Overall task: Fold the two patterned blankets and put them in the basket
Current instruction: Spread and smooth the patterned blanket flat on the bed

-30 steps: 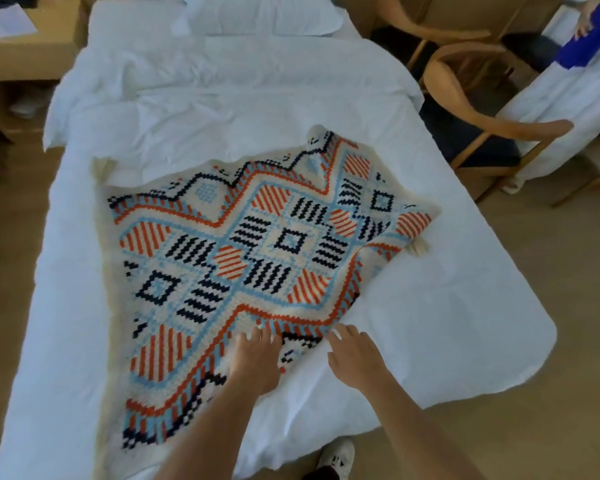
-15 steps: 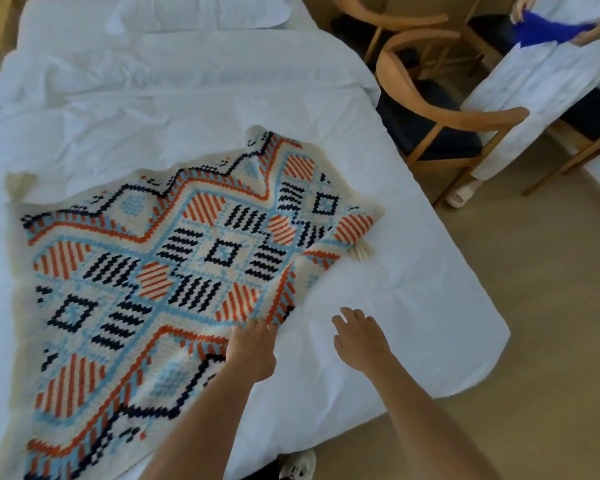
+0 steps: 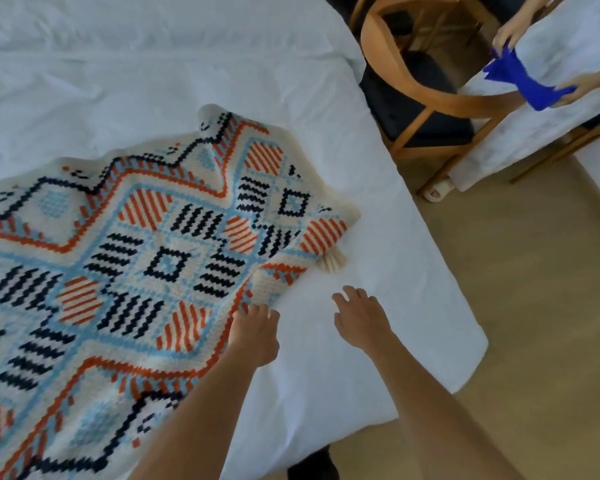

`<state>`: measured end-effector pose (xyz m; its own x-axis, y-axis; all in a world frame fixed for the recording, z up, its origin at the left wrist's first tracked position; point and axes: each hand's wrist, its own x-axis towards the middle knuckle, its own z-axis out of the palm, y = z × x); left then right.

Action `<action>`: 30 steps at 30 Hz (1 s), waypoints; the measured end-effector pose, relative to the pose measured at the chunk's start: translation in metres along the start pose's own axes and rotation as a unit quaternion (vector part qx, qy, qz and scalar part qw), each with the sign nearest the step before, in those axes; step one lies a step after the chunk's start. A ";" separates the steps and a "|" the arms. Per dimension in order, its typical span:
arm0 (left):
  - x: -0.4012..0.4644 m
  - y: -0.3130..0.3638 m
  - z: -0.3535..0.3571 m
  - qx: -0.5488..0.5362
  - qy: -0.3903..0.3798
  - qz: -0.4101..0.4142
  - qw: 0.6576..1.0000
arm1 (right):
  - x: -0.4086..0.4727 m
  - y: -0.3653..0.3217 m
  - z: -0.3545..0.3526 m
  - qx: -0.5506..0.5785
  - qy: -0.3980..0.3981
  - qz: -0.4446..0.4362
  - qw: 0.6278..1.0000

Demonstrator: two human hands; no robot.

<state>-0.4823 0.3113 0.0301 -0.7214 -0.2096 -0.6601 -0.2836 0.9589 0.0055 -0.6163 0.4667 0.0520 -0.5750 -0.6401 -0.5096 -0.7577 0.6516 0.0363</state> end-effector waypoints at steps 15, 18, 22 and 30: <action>0.086 0.057 0.005 -0.074 0.031 -0.141 0.987 | 0.137 0.052 0.031 -0.029 -0.010 -0.108 0.994; 0.083 0.060 0.014 -0.074 0.032 -0.152 0.985 | 0.143 0.046 0.033 -0.039 0.017 -0.111 0.993; 0.076 0.063 0.018 -0.074 0.025 -0.158 0.984 | 0.136 0.050 0.031 -0.063 0.028 -0.116 0.991; 0.042 0.073 0.019 -0.064 0.006 -0.148 0.987 | 0.069 0.093 0.033 -0.133 -0.009 -0.079 0.988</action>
<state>-0.5215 0.3762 -0.0115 -0.6026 -0.4799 -0.6376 -0.5604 0.8233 -0.0901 -0.7163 0.4960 -0.0081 -0.4396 -0.7159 -0.5424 -0.8929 0.4135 0.1780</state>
